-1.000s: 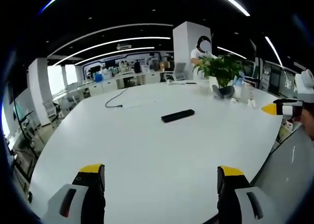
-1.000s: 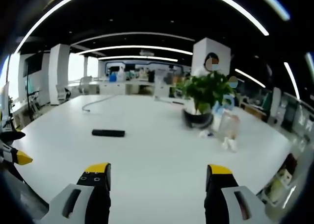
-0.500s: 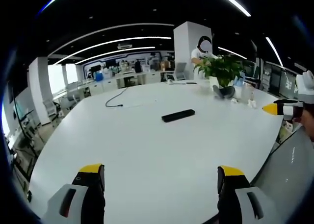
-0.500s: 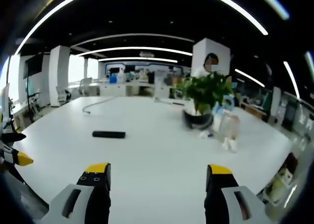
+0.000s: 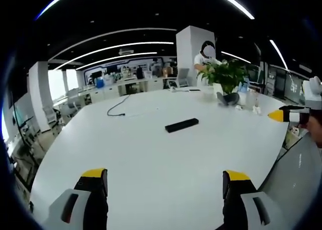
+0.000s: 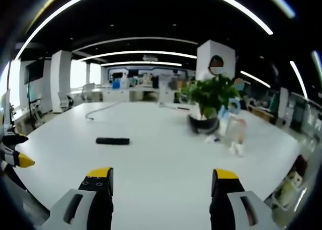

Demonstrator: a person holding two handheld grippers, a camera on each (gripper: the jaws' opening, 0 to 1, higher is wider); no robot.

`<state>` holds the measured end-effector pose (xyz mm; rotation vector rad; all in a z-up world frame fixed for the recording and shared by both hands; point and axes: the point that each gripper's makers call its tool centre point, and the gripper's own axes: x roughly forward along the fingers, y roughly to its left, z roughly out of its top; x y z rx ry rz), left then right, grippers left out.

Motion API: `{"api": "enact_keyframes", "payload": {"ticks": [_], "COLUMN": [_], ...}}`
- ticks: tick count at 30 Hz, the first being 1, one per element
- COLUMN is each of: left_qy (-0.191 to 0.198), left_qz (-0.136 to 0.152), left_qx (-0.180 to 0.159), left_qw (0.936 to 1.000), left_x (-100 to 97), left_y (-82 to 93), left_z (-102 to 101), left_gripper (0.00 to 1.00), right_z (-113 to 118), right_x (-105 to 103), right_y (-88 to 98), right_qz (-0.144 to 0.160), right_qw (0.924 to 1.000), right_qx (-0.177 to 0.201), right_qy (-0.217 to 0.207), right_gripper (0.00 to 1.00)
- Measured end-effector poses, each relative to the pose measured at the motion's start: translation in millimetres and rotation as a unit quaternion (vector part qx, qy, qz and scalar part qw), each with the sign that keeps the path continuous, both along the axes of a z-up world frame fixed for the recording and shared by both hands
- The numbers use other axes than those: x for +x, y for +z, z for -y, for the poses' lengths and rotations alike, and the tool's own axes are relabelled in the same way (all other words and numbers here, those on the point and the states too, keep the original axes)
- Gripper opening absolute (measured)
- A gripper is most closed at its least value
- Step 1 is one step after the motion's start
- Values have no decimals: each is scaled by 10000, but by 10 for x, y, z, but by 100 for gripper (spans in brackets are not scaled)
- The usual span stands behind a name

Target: Press the specified remote control buttons in sequence, fully releasing each button before pressing the next.

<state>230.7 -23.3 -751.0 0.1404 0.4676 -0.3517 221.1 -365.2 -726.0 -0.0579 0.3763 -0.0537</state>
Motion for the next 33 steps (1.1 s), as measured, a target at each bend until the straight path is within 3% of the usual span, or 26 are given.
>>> {"api": "enact_keyframes", "payload": {"ticks": [3,11,21,33], "left_qy": [-248,-553,-1018,-1267], "left_qz": [159,230,407,363], "left_qx": [196,202,216,297], "left_qw": [9994,9980,9937,9908], "left_x": [22,125,419,783], "left_y": [58,176,392,480], "left_z": [65,187,301,368], "left_gripper": [99,97,95,92], "right_z": [1,-15,-20,-13], "right_x": [3,4,6,12], "right_y": [-5,-32,-45,-50], "right_qz": [-6,-83,-117,-125], "right_qw": [10000,10000,9999,9999], "right_qx": [-3,-32,-39,-56], "right_qy": [2,46,67,56], "right_gripper": [78,77,76,75]}}
